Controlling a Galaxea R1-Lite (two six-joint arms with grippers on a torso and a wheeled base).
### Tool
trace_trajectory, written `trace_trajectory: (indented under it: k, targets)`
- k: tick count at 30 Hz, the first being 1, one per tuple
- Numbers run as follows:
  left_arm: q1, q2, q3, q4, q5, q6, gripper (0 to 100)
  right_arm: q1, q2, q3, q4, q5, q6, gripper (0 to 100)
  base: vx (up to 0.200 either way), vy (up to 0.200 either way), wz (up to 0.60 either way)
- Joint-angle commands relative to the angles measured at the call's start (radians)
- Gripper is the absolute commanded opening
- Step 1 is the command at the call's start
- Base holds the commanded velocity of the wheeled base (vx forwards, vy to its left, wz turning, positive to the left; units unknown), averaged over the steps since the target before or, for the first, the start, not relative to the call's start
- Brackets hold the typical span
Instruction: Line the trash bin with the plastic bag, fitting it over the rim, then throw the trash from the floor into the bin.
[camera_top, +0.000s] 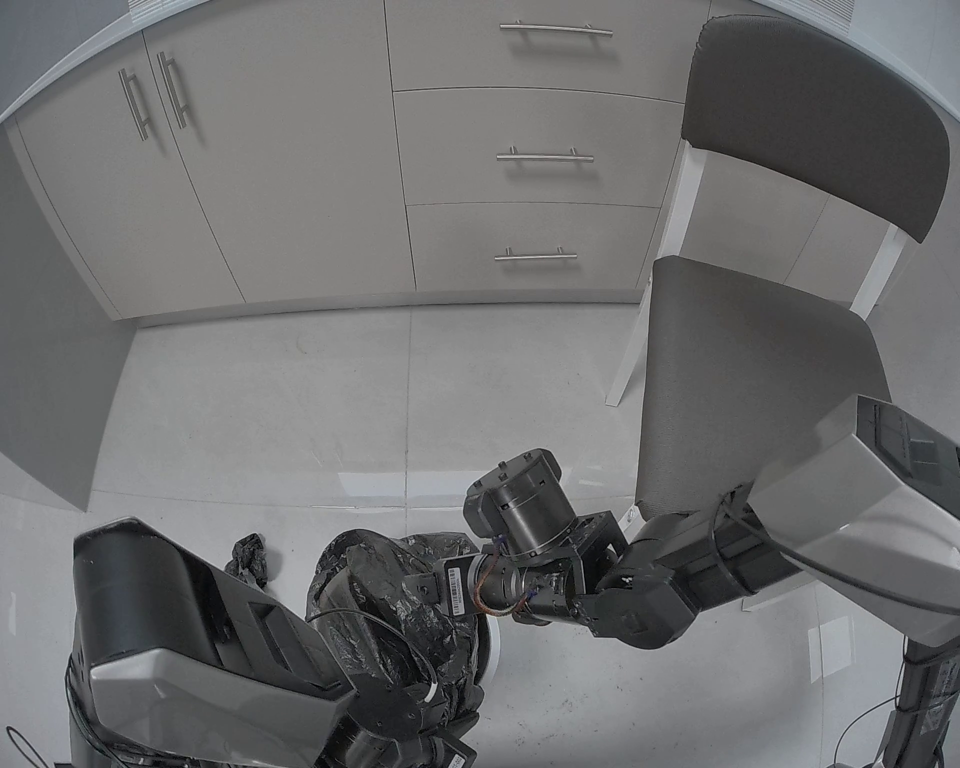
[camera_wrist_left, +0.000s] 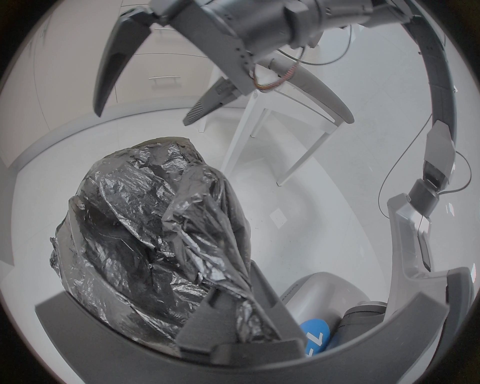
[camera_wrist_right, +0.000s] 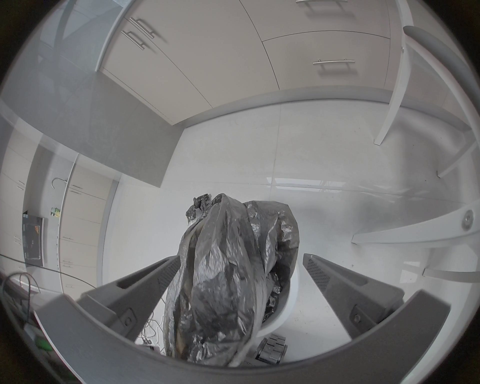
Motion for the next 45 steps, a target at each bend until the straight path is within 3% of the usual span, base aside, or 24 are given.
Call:
trace_trajectory:
  k: [1, 25, 45]
  targets:
    - [-0.027, 0.033, -0.005, 0.0, -0.002, -0.001, 0, -0.004, 0.04, -0.05, 0.004, 0.001, -0.002, 100, 0.0, 0.0, 0.0]
    - [-0.044, 0.066, 0.002, -0.001, 0.004, -0.032, 0, 0.014, 0.144, -0.092, 0.047, 0.01, -0.013, 100, 0.0, 0.0, 0.0]
    - [-0.05, 0.02, -0.001, -0.001, 0.006, -0.064, 0, 0.022, 0.195, -0.288, 0.149, 0.01, -0.056, 100, 0.0, 0.0, 0.0]
